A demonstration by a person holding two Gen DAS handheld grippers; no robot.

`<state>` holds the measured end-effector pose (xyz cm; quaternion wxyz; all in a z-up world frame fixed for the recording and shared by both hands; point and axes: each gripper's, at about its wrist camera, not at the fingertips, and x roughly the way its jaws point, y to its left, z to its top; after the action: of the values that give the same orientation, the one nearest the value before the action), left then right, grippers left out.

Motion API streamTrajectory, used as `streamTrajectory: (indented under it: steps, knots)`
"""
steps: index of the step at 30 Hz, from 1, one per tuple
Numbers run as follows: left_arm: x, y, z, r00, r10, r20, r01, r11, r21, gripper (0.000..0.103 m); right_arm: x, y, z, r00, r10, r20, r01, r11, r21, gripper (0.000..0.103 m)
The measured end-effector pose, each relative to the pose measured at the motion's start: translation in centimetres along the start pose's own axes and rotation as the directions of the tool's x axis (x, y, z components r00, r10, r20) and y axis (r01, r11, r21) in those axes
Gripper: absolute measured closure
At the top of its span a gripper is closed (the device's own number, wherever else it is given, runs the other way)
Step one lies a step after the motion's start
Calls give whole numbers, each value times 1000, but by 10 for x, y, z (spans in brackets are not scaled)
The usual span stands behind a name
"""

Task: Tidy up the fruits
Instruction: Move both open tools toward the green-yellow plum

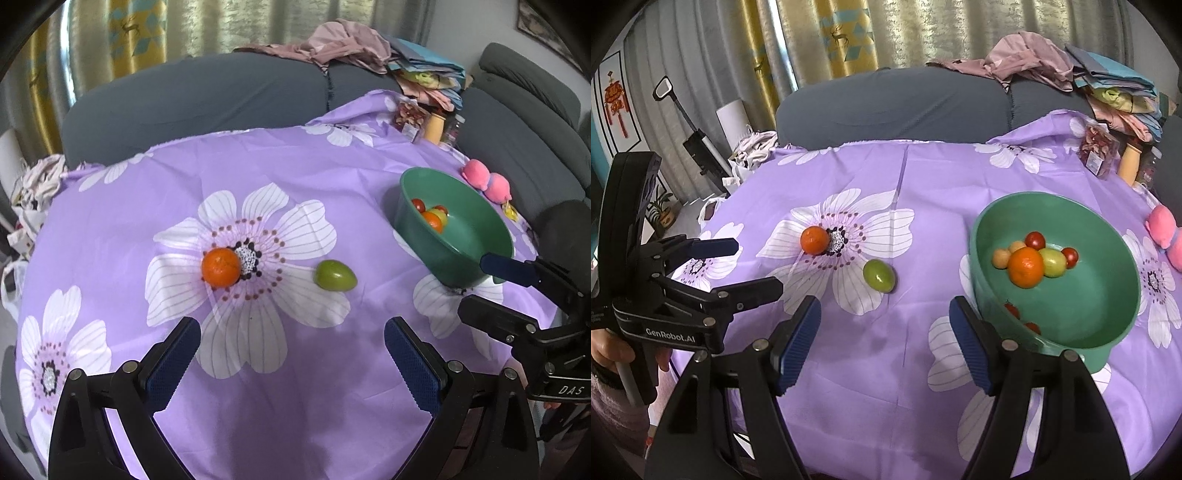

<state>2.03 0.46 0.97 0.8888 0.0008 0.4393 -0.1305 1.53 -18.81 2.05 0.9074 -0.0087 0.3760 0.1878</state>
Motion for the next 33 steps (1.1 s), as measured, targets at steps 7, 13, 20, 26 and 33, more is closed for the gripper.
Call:
streamTrajectory:
  steps: [7,13,20,26,33]
  knots:
    - [11,16,-6,997,-68,-38,66,996,-60,4,13,7,0,999,6,-34,-6,1000,-15,28]
    - [20,32,-12,995,-82,-64,74,991,-109,4,28,9,-1,997,11,-72,-13,1000,-20,28]
    - [32,37,-12,992,-85,-90,73,989,-125,4,47,10,-2,993,24,-113,-27,999,-21,28]
    - [41,36,-7,991,-88,-104,76,990,-117,4,60,7,-2,990,27,-136,-30,999,-18,28]
    - [51,27,3,986,-123,-113,114,990,-86,4,74,4,-1,988,32,-152,-35,999,-19,28]
